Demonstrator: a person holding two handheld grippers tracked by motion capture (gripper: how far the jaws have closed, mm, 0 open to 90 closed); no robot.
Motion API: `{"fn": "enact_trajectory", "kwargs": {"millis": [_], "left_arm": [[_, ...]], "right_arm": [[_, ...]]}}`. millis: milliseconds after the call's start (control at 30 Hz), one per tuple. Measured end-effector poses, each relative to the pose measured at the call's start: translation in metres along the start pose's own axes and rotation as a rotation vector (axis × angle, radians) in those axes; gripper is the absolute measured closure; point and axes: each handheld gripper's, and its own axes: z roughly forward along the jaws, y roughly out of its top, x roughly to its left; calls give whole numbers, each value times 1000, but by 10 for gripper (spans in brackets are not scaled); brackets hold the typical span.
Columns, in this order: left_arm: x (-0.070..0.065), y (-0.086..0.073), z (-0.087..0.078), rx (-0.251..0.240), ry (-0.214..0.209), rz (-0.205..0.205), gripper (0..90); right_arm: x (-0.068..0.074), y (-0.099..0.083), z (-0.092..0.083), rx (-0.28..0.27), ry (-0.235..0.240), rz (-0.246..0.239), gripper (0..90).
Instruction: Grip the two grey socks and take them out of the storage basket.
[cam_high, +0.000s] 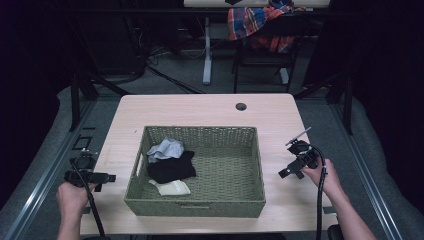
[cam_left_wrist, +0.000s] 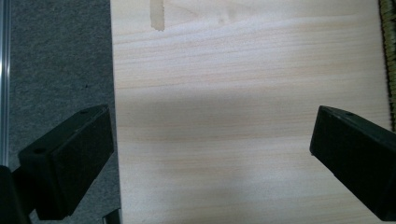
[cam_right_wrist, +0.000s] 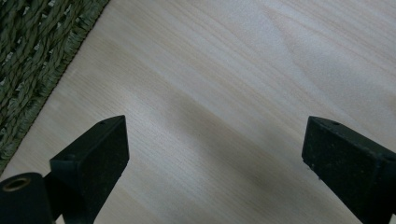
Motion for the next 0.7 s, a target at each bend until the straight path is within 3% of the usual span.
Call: {"fn": "enact_trajectory", "kwargs": {"millis": [300, 333, 433, 467, 500, 567, 600, 700], "left_arm": [[0, 1, -1, 2, 17, 8, 0], [0, 1, -2, -4, 28, 17, 0], [0, 1, -4, -5, 37, 24, 0], [0, 1, -5, -6, 41, 27, 0], [0, 1, -5, -6, 41, 27, 0], [1, 1, -7, -8, 43, 21, 0], [1, 0, -10, -15, 40, 22, 0], [0, 1, -14, -23, 46, 21, 0]], "right_arm": [[1, 0, 0, 2, -4, -4, 72], [3, -1, 3, -26, -10, 19, 73], [4, -1, 3, -12, 2, 25, 74], [5, -2, 5, -46, 10, 50, 74], [4, -1, 3, -17, -1, 21, 74], [4, -1, 3, -17, -2, 22, 74], [3, 1, 1, 17, -1, 0, 74], [3, 1, 2, 6, 0, 2, 74]]}}
